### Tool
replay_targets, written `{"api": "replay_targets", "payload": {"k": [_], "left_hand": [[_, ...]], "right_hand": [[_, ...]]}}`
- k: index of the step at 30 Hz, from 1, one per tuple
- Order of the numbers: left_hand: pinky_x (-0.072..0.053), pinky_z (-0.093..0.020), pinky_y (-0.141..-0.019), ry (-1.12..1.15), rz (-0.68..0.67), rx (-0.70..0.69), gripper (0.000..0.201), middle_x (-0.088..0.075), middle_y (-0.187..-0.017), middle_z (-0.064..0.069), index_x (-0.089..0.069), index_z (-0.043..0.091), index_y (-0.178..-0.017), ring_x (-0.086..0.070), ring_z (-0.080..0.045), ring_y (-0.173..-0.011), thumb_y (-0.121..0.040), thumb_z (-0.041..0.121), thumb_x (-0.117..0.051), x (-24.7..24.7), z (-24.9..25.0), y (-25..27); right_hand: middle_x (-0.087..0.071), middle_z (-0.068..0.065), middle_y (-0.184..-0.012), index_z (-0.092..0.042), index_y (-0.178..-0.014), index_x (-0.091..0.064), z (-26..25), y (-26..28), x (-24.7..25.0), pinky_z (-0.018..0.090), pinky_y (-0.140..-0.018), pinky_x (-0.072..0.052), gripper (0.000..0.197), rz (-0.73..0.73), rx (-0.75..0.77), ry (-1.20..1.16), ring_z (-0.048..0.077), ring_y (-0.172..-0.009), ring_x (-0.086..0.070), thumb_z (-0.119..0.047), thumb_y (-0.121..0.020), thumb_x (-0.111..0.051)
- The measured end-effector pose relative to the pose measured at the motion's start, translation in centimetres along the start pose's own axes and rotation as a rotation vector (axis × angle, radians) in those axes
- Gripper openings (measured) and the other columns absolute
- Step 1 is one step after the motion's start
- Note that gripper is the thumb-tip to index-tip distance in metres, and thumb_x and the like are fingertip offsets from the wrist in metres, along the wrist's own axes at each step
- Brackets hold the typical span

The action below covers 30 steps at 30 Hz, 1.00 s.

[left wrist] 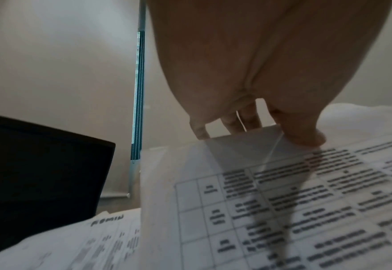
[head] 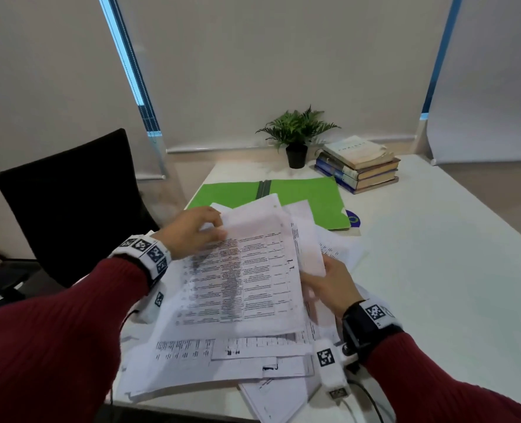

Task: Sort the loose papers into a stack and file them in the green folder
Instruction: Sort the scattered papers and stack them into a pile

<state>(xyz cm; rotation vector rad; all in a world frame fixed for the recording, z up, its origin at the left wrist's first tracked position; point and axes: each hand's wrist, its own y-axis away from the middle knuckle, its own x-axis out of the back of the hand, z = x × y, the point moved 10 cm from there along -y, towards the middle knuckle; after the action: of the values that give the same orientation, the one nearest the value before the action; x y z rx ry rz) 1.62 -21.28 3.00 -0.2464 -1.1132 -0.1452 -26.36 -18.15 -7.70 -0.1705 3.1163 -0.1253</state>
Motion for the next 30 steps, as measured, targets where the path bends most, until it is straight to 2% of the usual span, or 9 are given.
{"api": "replay_targets", "payload": {"k": [3, 6, 9, 13, 17, 19, 21, 26, 30], "left_hand": [[-0.047, -0.030, -0.070, 0.065, 0.055, 0.071, 0.023, -0.070, -0.079, -0.011, -0.072, 0.011, -0.085, -0.057, -0.014, -0.069, -0.098, 0.030, -0.075, 0.6, -0.4, -0.4], [-0.044, -0.023, -0.051, 0.168, 0.250, 0.186, 0.020, -0.062, -0.066, -0.002, -0.072, 0.011, -0.087, -0.051, -0.012, -0.054, -0.100, 0.026, -0.073, 2.9, -2.0, 1.1], [-0.061, -0.032, -0.073, 0.362, 0.519, 0.312, 0.013, -0.077, -0.090, -0.001, -0.075, 0.012, -0.109, -0.073, -0.018, -0.077, -0.101, 0.021, -0.072, 4.9, -4.5, 3.8], [-0.062, -0.057, -0.093, 0.594, 0.540, 0.486, 0.032, -0.082, -0.105, -0.004, -0.077, 0.015, -0.117, -0.079, -0.029, -0.097, -0.092, 0.034, -0.071, 0.3, -6.7, 5.1], [-0.049, -0.041, -0.112, 0.655, 0.493, 0.573, 0.041, -0.068, -0.138, -0.007, -0.064, 0.004, -0.141, -0.065, -0.027, -0.124, -0.102, 0.014, -0.067, -5.7, -1.5, 5.5], [-0.046, -0.037, -0.113, 0.706, 0.429, 0.601, 0.046, -0.061, -0.145, -0.006, -0.054, 0.000, -0.150, -0.059, -0.027, -0.132, -0.106, 0.008, -0.061, -8.4, 0.6, 5.3], [-0.053, -0.037, -0.106, 0.737, 0.405, 0.584, 0.045, -0.063, -0.143, -0.008, -0.055, 0.003, -0.150, -0.066, -0.026, -0.120, -0.105, 0.009, -0.062, -9.4, 1.6, 4.9], [-0.058, -0.042, -0.099, 0.446, 0.224, 0.591, 0.049, -0.072, -0.119, -0.007, -0.063, 0.018, -0.140, -0.074, -0.027, -0.094, -0.096, 0.037, -0.076, -7.2, -1.2, 5.5], [-0.052, -0.045, -0.106, -0.020, 0.124, 0.838, 0.079, -0.067, -0.137, -0.014, -0.063, 0.009, -0.133, -0.068, -0.035, -0.118, -0.082, 0.067, -0.078, -4.0, -8.4, 9.5]], "right_hand": [[-0.082, -0.004, -0.098, -0.016, -0.105, -0.079, 0.3, -0.2, 0.6, 0.025, -0.075, -0.058, 0.016, 0.055, -0.020, 0.014, 0.008, -0.088, -0.076, -0.020, -0.090, -0.077], [-0.073, -0.005, -0.118, -0.016, -0.123, -0.071, 0.9, -0.4, 1.2, 0.027, -0.088, -0.048, 0.025, 0.130, -0.119, -0.062, 0.014, -0.109, -0.068, -0.024, -0.104, -0.058], [-0.063, -0.006, -0.129, -0.018, -0.140, -0.060, 1.8, -0.8, 1.6, 0.031, -0.106, -0.039, 0.035, 0.161, -0.186, -0.119, 0.016, -0.123, -0.055, -0.027, -0.108, -0.048], [-0.055, -0.004, -0.149, -0.021, -0.150, -0.051, 2.5, -0.8, 1.6, 0.043, -0.120, -0.034, 0.047, 0.194, -0.229, -0.156, 0.021, -0.142, -0.047, -0.037, -0.106, -0.050], [-0.046, -0.010, -0.153, -0.028, -0.155, -0.042, 1.0, -0.6, 0.5, 0.040, -0.119, -0.031, 0.065, 0.097, -0.195, -0.165, 0.014, -0.143, -0.041, -0.059, -0.098, -0.054], [-0.061, -0.010, -0.140, -0.025, -0.145, -0.053, 0.1, -0.3, 0.0, 0.036, -0.108, -0.044, 0.056, 0.041, -0.117, -0.079, 0.014, -0.131, -0.057, -0.042, -0.094, -0.070], [-0.071, -0.005, -0.126, -0.022, -0.134, -0.059, -0.2, 0.1, 0.3, 0.037, -0.099, -0.053, 0.050, 0.012, -0.061, 0.066, 0.019, -0.119, -0.067, -0.016, -0.088, -0.079], [-0.071, -0.002, -0.121, -0.017, -0.134, -0.058, -2.1, 0.4, 5.2, 0.018, -0.075, -0.053, 0.053, 0.072, -0.012, 0.178, 0.016, -0.106, -0.070, -0.006, -0.087, -0.079], [-0.070, 0.009, -0.117, -0.010, -0.125, -0.059, -3.3, -0.6, 11.1, 0.032, -0.082, -0.052, 0.041, 0.138, -0.092, 0.266, 0.025, -0.100, -0.068, 0.000, -0.088, -0.072]]}}
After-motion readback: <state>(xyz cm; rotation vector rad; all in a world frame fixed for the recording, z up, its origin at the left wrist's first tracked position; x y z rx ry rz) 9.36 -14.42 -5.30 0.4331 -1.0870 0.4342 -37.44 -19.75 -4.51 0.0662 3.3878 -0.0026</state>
